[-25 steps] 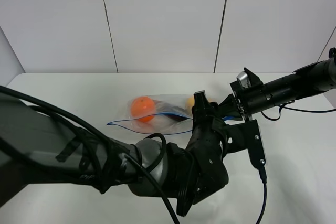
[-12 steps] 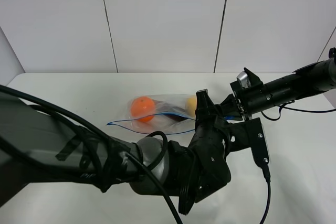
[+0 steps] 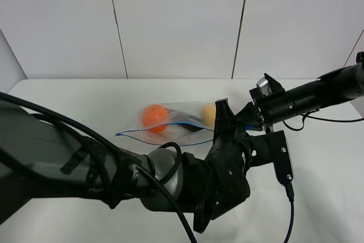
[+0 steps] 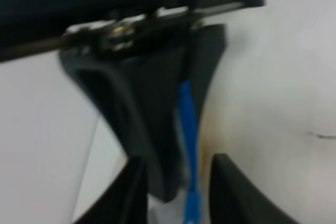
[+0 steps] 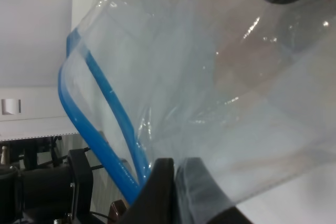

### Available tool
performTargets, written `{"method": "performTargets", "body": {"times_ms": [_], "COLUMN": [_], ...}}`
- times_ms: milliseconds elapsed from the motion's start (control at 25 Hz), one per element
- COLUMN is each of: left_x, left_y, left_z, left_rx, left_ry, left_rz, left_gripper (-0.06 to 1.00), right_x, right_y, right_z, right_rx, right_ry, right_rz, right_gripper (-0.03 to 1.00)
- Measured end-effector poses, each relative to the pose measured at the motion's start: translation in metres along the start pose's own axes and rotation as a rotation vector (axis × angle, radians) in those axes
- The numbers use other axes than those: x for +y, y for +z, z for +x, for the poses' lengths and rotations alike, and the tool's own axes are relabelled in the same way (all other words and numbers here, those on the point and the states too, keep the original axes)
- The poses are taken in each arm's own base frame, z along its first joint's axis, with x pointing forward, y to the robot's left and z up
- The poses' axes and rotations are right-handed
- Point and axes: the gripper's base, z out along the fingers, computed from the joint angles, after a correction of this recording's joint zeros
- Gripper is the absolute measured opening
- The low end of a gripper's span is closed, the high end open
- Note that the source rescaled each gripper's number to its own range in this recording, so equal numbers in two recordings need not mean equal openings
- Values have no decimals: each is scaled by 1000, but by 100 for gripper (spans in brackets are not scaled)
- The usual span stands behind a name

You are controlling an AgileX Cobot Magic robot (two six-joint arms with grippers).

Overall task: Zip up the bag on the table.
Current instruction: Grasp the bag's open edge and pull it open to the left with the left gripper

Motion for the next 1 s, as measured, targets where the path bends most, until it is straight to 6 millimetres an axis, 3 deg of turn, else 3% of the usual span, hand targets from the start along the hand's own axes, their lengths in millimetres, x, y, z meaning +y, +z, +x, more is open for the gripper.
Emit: {"method": "performTargets", "body": {"times_ms": [240,1000], "left_x": [-4,4], "left_y": [0,6], "left_z": [-2,5], "left_rx": [-23,6], "left_ry": [26,12], "left_rz": [38,15], "left_gripper": [20,20], "right_x": [0,0], "right_y": [0,0], "right_z": [0,0], "right_rx": [0,-1], "right_ry": [0,1], "right_rz": [0,-1], "right_gripper": [3,3]}}
